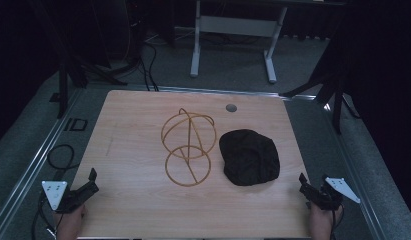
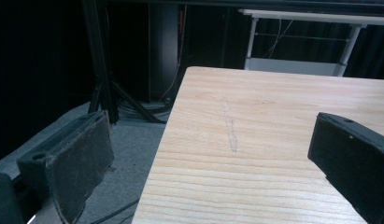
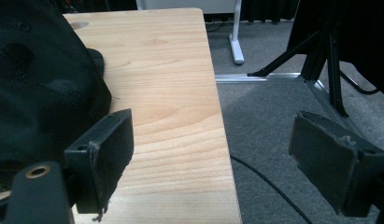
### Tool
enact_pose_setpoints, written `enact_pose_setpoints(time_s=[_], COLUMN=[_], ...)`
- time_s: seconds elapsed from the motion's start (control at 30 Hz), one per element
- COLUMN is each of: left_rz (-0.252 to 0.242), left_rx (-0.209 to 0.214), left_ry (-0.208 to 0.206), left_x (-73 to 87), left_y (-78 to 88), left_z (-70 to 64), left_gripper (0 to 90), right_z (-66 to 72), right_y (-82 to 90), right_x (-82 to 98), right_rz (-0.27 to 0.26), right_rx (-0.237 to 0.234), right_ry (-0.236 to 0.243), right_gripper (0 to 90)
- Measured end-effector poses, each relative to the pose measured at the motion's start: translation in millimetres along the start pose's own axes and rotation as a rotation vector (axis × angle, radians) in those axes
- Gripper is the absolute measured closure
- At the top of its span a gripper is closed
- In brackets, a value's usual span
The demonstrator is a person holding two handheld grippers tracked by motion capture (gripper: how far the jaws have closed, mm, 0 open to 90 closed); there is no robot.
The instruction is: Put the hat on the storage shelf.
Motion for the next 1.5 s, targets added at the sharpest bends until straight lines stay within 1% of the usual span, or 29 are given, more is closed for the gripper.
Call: enact_pose_setpoints(time_s=[0.1, 0.37, 0.4, 0.43, 0.53, 0.57, 0.63, 0.67, 0.7, 0.73, 0.77, 0.8, 0.83, 0.9, 0.93, 0.97, 1.07, 1.1, 1.13, 1.2, 1.23, 1.27, 1.3, 1.33, 1.37, 1.4, 1.43, 1.47, 1.5], left_rz=[0.001, 0.002, 0.002, 0.002, 0.001, 0.001, 0.002, 0.002, 0.002, 0.001, 0.001, 0.002, 0.002, 0.001, 0.001, 0.000, 0.001, 0.000, 0.000, -0.001, 0.000, 0.000, 0.001, 0.002, 0.002, 0.001, 0.001, 0.000, 0.000], left_rx=[-0.001, -0.003, -0.004, -0.004, -0.004, -0.004, -0.006, -0.006, -0.006, -0.006, -0.006, -0.006, -0.006, -0.006, -0.006, -0.005, -0.004, -0.004, -0.004, -0.003, -0.003, -0.003, -0.003, -0.003, -0.003, -0.002, -0.002, -0.001, -0.001], left_ry=[0.002, -0.001, 0.000, 0.000, 0.000, 0.000, 0.000, -0.002, -0.002, -0.001, -0.001, 0.000, 0.000, 0.000, 0.001, 0.000, -0.001, -0.001, -0.001, -0.001, 0.000, 0.000, 0.001, 0.002, 0.002, 0.002, 0.002, 0.000, 0.000], left_x=[0.0, -0.1, -0.1, -0.1, -0.1, -0.1, -0.2, -0.1, -0.1, -0.1, -0.1, -0.1, -0.1, -0.1, -0.1, -0.1, -0.1, -0.1, -0.1, -0.1, -0.1, -0.1, -0.1, -0.1, -0.1, -0.1, -0.1, -0.1, -0.1], left_y=[-0.1, -0.3, -0.3, -0.3, -0.2, -0.2, -0.4, -0.3, -0.3, -0.2, -0.2, -0.3, -0.3, -0.2, -0.2, -0.1, -0.2, -0.1, -0.1, 0.0, 0.0, -0.1, -0.2, -0.2, -0.2, -0.2, -0.2, -0.1, -0.1], left_z=[0.2, -0.1, -0.1, -0.1, -0.1, -0.1, -0.2, -0.4, -0.4, -0.3, -0.3, -0.2, -0.2, -0.1, -0.2, -0.2, -0.2, -0.2, -0.2, -0.2, -0.2, -0.1, 0.0, 0.1, 0.2, 0.1, 0.1, 0.0, 0.0], left_gripper=[0.6, 0.6, 0.6, 0.6, 0.6, 0.6, 0.6, 0.6, 0.6, 0.6, 0.6, 0.6, 0.6, 0.6, 0.6, 0.6, 0.6, 0.6, 0.6, 0.6, 0.6, 0.6, 0.6, 0.6, 0.6, 0.6, 0.6, 0.6, 0.6], right_z=[-0.1, -2.9, -1.9, -1.9, 1.5, 1.5, 6.5, 13.3, 13.3, 21.0, 21.0, 28.3, 28.3, 37.7, 44.7, 44.7, 59.7, 59.7, 66.9, 70.7, 75.8, 83.5, 83.5, 93.3, 93.3, 104.5, 104.5, 113.6, 113.6], right_y=[-0.4, -1.9, -3.4, -3.4, -4.1, -4.1, 0.0, 5.5, 5.5, 10.5, 10.5, 14.8, 14.8, 19.5, 22.9, 22.9, 28.6, 28.6, 30.8, 31.5, 31.6, 31.4, 31.4, 30.7, 30.7, 28.3, 28.3, 25.1, 25.1], right_x=[0.0, -0.6, -1.2, -1.2, -7.5, -7.5, -15.3, -23.6, -23.6, -32.4, -32.4, -40.6, -40.6, -50.8, -58.3, -58.3, -73.6, -73.6, -80.0, -82.6, -85.9, -89.3, -89.3, -91.7, -91.7, -93.2, -93.2, -93.9, -93.9], right_rz=[0.006, 0.021, 0.031, 0.031, 0.068, 0.068, 0.065, 0.047, 0.047, 0.040, 0.040, 0.024, 0.024, 0.014, 0.006, 0.006, -0.005, -0.005, -0.012, -0.013, -0.014, -0.014, -0.014, -0.011, -0.011, 0.013, 0.013, 0.033, 0.033], right_rx=[-0.005, -0.030, -0.033, -0.033, -0.072, -0.072, -0.096, -0.127, -0.127, -0.153, -0.153, -0.177, -0.177, -0.193, -0.213, -0.213, -0.248, -0.248, -0.275, -0.282, -0.270, -0.268, -0.268, -0.284, -0.284, -0.312, -0.312, -0.337, -0.337], right_ry=[0.003, -0.024, -0.008, -0.008, 0.006, 0.006, 0.025, 0.039, 0.039, 0.058, 0.058, 0.075, 0.075, 0.102, 0.120, 0.120, 0.161, 0.161, 0.171, 0.175, 0.180, 0.212, 0.212, 0.263, 0.263, 0.293, 0.293, 0.312, 0.312], right_gripper=[14.0, 13.9, 13.9, 13.9, 13.9, 13.9, 14.0, 14.0, 14.0, 13.9, 13.9, 14.0, 14.0, 13.9, 13.9, 13.9, 13.9, 13.9, 13.8, 13.7, 13.8, 13.3, 13.3, 13.3, 13.3, 13.3, 13.3, 13.3, 13.3])
Point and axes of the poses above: each handheld gripper's, and its own axes: y roughly backward along the jaws, x roughly out of its underside, z roughly to its left, the point moved 4 cm from there along -y, roughly forward along the jaws, and after that the axes turned 13 degrees about z, right-handed, at the moved point
